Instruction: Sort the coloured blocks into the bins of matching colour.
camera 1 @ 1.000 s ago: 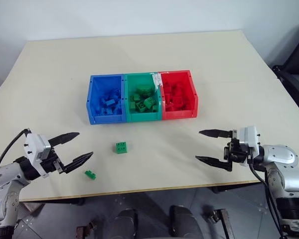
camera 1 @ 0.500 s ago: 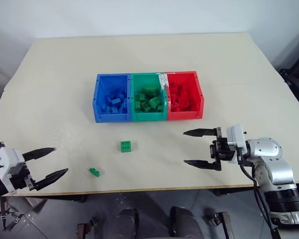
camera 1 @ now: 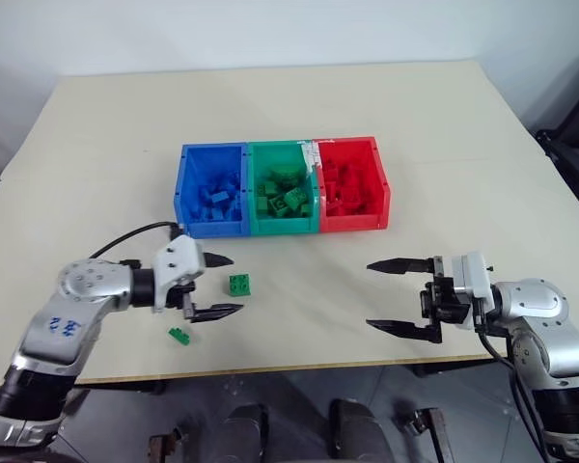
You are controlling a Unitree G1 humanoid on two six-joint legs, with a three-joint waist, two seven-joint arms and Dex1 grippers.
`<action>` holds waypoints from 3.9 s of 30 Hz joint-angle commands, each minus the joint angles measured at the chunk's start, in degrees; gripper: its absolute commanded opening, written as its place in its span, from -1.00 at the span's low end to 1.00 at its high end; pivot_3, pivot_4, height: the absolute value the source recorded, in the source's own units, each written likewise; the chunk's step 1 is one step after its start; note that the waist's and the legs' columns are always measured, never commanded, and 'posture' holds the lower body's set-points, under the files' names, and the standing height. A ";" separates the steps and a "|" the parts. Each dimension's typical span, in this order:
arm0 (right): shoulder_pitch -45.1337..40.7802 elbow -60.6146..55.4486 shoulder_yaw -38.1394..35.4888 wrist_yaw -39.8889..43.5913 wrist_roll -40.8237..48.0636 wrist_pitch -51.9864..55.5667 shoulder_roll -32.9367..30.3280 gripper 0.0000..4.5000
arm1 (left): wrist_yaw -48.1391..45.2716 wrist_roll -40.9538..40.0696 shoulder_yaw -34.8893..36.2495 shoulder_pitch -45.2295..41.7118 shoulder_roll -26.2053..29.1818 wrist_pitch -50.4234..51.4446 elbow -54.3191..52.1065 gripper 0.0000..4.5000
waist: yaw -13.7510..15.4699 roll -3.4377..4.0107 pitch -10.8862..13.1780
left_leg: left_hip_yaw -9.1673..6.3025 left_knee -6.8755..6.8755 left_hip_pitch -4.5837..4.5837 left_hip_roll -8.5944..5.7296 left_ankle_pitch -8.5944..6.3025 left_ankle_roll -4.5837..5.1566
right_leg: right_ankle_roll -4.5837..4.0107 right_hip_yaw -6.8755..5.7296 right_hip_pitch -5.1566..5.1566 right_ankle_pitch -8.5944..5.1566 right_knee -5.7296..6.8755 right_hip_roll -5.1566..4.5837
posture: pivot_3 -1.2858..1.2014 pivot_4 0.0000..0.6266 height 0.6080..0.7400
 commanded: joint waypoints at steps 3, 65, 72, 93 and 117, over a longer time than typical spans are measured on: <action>2.47 -5.20 -2.25 -2.45 0.84 -0.18 -1.01 0.99 | -1.41 5.16 -3.13 -3.72 1.02 -1.04 6.48 1.00 | 0.34 -0.01 0.00 | 0.00 0.04 -0.01 0.01 0.00 0.00 | 0.00 0.00 0.00 0.00 0.00 0.02 | 0.03 -0.52 1.00; 0.37 -8.33 -2.14 -15.09 2.96 2.83 2.40 1.00 | 0.42 -3.75 16.40 -7.65 -7.99 -13.31 15.61 0.96 | -0.41 -0.09 -0.02 | -0.08 0.56 -0.18 -0.10 -0.06 0.16 | 0.24 0.07 0.06 0.13 0.05 -0.04 | 0.03 -0.52 1.00; -5.90 -2.68 3.90 -5.43 2.19 2.21 2.65 1.00 | -8.83 -8.74 31.58 15.89 0.28 -20.38 13.48 0.96 | 0.38 -0.09 -0.02 | -0.11 0.58 -0.18 0.19 -0.10 0.18 | 0.19 0.03 0.11 0.14 -0.02 -0.09 | 0.03 -0.52 1.00; -6.65 3.07 5.59 5.08 -0.55 -1.14 0.23 1.00 | -16.48 -5.78 31.51 29.58 6.08 -28.75 9.74 0.96 | 0.44 -0.13 -0.04 | 0.03 0.59 -0.10 0.28 -0.28 0.17 | 0.06 0.00 0.09 0.12 -0.10 -0.12 | 0.03 -0.52 1.00; 3.48 -4.37 1.54 -1.82 -0.77 -0.99 -1.73 1.00 | -23.92 3.76 8.21 10.54 7.93 -34.21 22.45 -0.07 | 0.32 -0.13 -0.05 | 0.34 0.61 -0.06 0.37 -0.31 0.20 | 0.08 0.05 0.07 0.13 0.02 0.04 | 0.03 -0.52 1.00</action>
